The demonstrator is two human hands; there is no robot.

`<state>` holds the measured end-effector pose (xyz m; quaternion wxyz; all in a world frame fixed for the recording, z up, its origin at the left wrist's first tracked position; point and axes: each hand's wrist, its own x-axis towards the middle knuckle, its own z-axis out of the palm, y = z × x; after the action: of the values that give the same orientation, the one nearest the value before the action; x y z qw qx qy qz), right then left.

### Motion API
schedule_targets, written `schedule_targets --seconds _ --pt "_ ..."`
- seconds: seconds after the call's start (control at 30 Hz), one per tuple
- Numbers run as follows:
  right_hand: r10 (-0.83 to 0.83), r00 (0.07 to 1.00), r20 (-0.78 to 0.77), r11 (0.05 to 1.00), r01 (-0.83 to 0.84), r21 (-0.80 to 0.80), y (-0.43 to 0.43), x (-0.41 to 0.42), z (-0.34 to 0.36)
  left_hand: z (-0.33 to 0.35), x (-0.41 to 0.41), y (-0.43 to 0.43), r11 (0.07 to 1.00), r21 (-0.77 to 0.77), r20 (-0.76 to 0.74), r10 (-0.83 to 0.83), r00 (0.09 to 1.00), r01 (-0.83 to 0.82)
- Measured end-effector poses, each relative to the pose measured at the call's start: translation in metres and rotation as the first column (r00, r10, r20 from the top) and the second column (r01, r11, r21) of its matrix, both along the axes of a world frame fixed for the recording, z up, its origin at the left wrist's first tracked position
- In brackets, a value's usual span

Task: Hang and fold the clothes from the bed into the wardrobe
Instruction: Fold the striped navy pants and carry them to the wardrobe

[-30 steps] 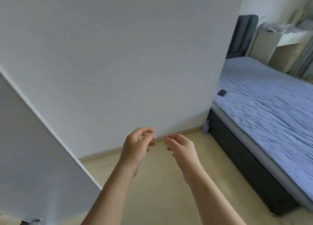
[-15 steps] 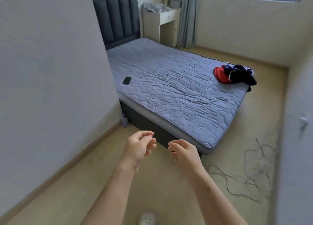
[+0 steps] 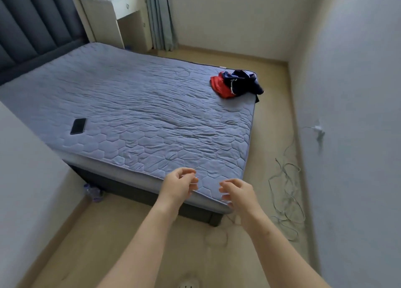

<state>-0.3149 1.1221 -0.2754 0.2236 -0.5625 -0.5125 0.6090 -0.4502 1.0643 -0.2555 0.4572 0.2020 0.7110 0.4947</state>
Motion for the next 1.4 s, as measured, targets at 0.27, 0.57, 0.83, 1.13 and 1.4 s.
schedule_targets --seconds 0.27,0.57,0.83,1.13,1.4 --pt "-0.216 0.976 0.024 0.972 0.217 -0.090 0.096 0.027 -0.013 -0.020 0.013 0.119 0.980 -0.087 0.015 -0.178 0.984 0.179" --pt "-0.233 0.970 0.067 0.969 0.238 -0.073 0.281 0.105 -0.035 -0.042 0.098 0.308 0.974 -0.099 0.047 -0.203 0.978 0.206" --pt "-0.176 0.979 0.102 0.981 0.183 -0.066 0.442 0.179 -0.023 -0.031 0.176 0.470 0.979 -0.101 0.048 -0.174 0.984 0.178" --pt "-0.172 0.981 0.094 0.976 0.182 -0.120 0.547 0.207 -0.027 -0.038 0.190 0.581 0.978 -0.129 0.017 -0.164 0.986 0.164" --pt "-0.150 0.978 0.144 0.984 0.161 -0.073 0.682 0.174 -0.036 -0.049 0.151 0.711 0.977 -0.117 0.023 -0.177 0.984 0.178"
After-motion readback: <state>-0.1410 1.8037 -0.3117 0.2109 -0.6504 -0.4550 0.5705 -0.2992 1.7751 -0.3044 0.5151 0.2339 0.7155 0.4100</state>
